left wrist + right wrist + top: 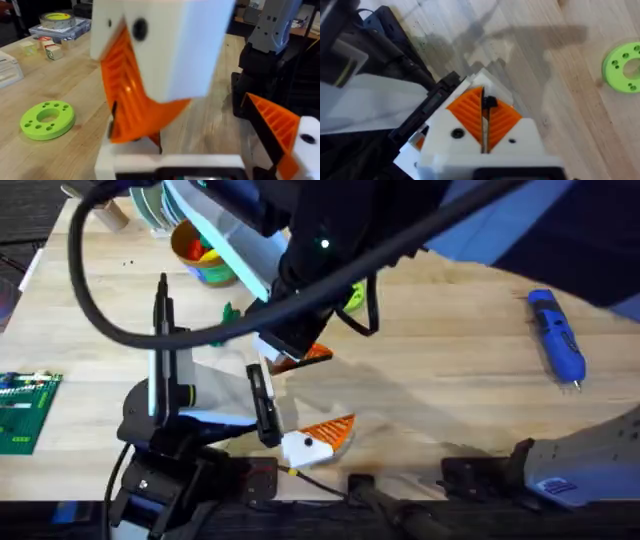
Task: Pick up the gripper from the table and insert it into the empty holder that is missing its gripper. Then pick up a screw, insert it into the mounting hole, and use the screwdriver to tighten it. Finally, clean up the table by picking up the vegetable and placing it into the bucket.
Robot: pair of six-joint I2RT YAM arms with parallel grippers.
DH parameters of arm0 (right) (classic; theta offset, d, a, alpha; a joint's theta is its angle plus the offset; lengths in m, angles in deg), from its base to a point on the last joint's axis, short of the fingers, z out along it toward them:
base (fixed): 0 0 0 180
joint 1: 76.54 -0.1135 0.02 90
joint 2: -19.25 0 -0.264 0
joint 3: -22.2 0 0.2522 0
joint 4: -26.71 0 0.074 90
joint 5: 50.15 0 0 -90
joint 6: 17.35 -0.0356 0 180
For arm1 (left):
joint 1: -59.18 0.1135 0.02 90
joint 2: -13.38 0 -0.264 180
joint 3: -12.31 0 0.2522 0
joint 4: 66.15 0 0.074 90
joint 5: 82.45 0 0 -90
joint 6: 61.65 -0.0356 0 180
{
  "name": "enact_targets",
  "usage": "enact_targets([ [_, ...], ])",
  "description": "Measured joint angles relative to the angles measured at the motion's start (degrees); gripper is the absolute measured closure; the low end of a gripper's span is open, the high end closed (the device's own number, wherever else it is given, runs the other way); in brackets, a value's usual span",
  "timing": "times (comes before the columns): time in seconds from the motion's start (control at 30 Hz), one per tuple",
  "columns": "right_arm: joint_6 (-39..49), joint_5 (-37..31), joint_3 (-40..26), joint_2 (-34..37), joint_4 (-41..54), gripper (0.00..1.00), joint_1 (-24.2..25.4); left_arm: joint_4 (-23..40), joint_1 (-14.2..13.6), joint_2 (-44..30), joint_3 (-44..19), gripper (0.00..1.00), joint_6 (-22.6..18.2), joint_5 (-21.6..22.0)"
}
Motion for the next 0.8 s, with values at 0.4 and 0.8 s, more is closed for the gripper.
enact_targets([
  [0.4,-0.61,-0.61,-1.20,0.00,-0.05,0.058,4.84,0.00,0.00,0.00,0.00,0.008,-0.02,0.04],
  [0.8,-0.64,-5.16,-2.43,0.00,-6.80,0.050,18.32,0.00,0.02,0.00,0.00,0.008,-0.02,0.02],
])
